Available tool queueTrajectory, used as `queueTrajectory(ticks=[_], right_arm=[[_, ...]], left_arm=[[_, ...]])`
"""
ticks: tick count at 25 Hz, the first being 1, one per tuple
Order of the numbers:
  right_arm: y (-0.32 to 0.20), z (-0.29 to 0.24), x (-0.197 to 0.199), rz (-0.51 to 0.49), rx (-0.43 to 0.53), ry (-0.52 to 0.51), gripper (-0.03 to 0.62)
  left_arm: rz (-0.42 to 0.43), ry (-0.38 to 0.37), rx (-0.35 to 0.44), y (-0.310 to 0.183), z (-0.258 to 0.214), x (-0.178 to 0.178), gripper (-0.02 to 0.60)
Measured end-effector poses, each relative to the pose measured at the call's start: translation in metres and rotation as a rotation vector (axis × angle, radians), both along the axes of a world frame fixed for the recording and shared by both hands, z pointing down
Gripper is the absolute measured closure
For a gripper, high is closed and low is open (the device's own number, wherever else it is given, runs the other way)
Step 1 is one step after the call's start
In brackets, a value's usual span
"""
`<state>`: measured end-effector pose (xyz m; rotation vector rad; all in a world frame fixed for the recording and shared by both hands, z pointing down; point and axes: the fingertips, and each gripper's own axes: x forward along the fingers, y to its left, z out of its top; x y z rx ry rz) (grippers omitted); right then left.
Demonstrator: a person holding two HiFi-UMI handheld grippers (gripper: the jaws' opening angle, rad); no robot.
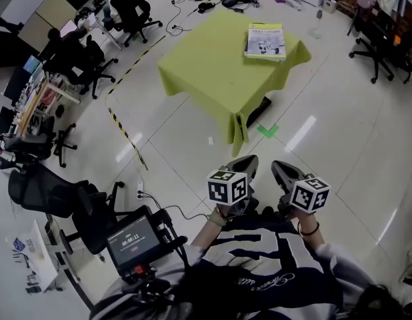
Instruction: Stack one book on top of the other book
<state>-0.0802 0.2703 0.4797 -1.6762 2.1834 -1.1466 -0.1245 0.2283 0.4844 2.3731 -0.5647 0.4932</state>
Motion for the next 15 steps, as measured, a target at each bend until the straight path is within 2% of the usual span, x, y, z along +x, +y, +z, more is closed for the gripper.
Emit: queueTrajectory(ticks=[5,15], right_arm=[[0.022,0.003,-0.001,-0.032,-0.001,0.004,0.597],[0.031,-0.007,0.0,-0.048,0.014,0.023,0.597]], left_arm=[[-0.028,-0.006,0.002,0.026,0.003,-0.004,0.577],[-0.05,0.005,0.015,0.031,-0.006,-0.004,0.577]])
